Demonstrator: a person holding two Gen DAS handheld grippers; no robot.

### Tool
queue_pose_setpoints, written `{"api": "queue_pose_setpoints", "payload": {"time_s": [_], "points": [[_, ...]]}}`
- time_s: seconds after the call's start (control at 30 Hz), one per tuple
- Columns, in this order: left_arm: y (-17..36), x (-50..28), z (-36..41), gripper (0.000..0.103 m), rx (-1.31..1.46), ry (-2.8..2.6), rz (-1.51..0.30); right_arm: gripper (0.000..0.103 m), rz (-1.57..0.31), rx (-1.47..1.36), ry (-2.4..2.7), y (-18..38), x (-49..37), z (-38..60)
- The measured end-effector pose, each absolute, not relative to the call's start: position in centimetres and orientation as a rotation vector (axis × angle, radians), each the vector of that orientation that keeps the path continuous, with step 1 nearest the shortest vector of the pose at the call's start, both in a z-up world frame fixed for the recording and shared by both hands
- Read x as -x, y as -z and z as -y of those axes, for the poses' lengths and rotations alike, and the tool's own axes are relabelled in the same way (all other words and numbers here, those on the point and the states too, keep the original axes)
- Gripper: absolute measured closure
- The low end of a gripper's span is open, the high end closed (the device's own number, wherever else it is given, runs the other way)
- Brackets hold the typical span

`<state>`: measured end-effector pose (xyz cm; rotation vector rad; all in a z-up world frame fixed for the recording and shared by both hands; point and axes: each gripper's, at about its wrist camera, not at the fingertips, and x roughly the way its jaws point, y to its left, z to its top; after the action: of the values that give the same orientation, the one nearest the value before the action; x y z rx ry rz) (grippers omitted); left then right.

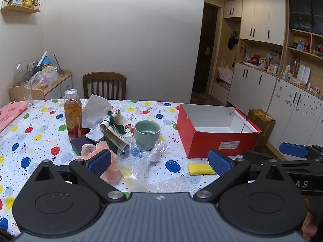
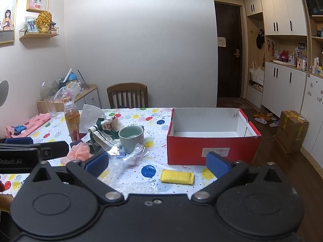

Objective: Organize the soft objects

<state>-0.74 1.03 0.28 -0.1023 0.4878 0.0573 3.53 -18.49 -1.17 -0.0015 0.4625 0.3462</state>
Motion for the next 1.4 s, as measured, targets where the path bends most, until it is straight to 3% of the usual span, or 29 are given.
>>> {"api": "queue_pose_setpoints", "payload": {"time_s": [0.97, 1.4], "points": [[-0.3, 0.3, -1.7, 0.000, 0.081, -0.055, -0.489, 0.000, -0.493, -0.019, -0.384, 1.9, -4.9, 17.4], [1.6, -2.6, -5.8, 0.000, 0.110, -0.019, -0.511, 0.002, -0.554, -0.002, -0.389, 3.2, -7.7, 14.0]]}}
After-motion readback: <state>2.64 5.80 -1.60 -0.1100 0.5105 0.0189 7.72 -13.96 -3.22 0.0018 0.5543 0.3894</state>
